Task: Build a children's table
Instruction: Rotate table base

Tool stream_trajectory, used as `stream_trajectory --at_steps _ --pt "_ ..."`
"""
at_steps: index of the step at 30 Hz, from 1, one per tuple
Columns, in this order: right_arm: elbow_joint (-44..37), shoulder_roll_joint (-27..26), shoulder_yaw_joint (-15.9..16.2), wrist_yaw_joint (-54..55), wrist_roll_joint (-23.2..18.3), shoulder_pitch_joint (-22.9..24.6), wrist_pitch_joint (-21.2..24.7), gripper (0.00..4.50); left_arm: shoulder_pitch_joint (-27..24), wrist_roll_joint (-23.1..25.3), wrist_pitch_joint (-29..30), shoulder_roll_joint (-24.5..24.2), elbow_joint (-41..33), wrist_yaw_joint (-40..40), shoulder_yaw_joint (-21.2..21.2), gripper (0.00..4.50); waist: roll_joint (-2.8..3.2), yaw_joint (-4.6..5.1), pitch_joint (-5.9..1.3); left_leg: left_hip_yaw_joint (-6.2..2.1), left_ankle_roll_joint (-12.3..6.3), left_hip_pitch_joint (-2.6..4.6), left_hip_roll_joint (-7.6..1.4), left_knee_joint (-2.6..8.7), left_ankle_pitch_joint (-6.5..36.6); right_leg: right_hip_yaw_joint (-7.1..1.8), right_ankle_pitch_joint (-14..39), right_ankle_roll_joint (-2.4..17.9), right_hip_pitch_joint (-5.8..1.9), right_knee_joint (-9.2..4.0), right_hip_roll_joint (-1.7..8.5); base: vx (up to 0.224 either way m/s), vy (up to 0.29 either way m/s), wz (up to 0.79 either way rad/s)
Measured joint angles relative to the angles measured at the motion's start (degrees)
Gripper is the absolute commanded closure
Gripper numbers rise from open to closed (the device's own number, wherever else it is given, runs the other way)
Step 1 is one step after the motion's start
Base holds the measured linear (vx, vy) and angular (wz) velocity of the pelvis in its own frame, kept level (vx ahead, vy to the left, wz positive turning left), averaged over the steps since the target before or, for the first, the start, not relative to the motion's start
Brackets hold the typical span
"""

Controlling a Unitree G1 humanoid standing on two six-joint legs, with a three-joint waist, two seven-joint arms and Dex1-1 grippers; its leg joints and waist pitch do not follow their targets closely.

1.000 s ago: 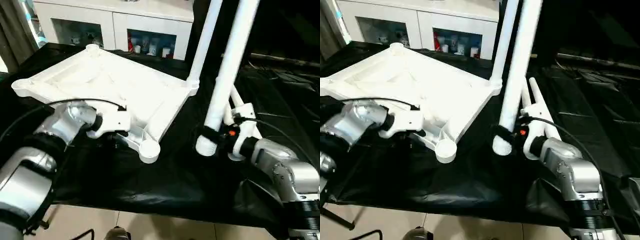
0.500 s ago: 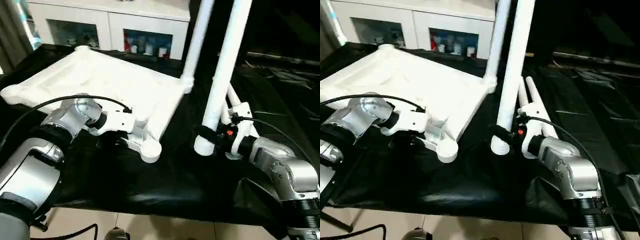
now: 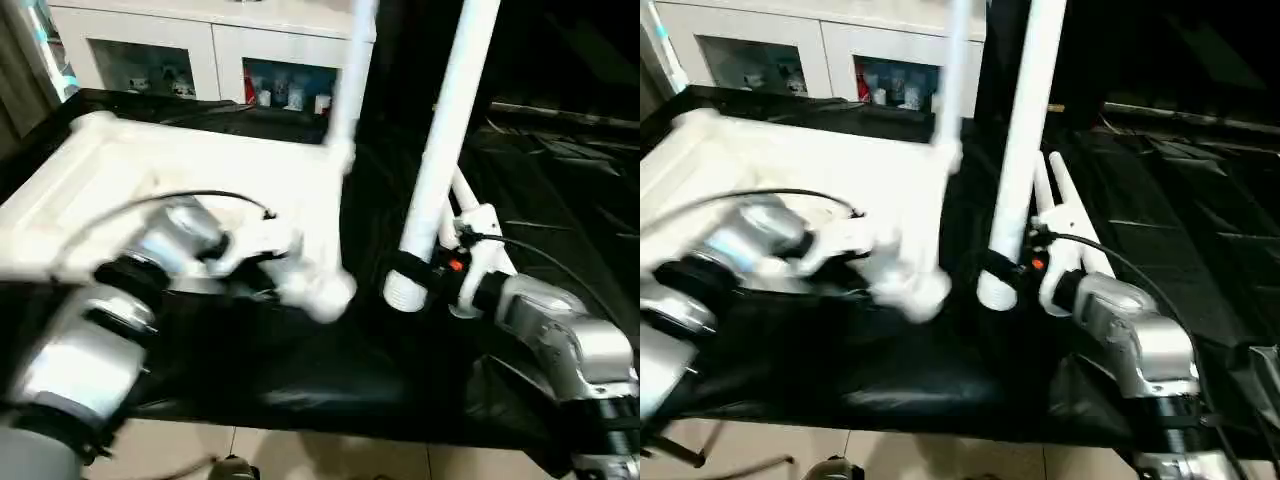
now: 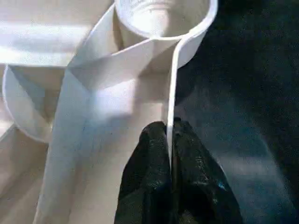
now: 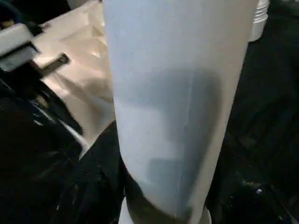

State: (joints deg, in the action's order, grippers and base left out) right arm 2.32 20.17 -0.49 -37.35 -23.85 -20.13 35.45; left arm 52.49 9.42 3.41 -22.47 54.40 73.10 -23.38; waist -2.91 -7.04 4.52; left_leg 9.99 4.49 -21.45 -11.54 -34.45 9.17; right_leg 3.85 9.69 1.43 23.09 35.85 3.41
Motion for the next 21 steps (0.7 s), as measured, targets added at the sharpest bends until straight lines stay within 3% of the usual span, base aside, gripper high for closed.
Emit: stream_trajectory --at_steps 11,21 --pt "1.1 -2.2 1.0 1.8 0.5 -1.8 -0.2 2.60 -8.1 1.0 9.1 1.6 -15.5 -8.7 1.1 4.50 0.03 -0.03 -0.02 0.00 0.00 0.36 0.04 0.03 0.0 0.01 0.2 -0.3 -0.39 -0.07 0.07 0.000 0.000 0.00" --pt "3.5 -2.6 2.4 0.3 2.3 -4.8 -5.1 2.61 -12.0 1.0 20.3 4.0 -25.0 -13.1 2.0 4.50 0.11 0.46 -0.07 -0.02 0.00 0.35 0.05 0.08 0.0 0.04 0.2 -0.3 -0.41 -0.12 0.06 0.000 0.000 0.00"
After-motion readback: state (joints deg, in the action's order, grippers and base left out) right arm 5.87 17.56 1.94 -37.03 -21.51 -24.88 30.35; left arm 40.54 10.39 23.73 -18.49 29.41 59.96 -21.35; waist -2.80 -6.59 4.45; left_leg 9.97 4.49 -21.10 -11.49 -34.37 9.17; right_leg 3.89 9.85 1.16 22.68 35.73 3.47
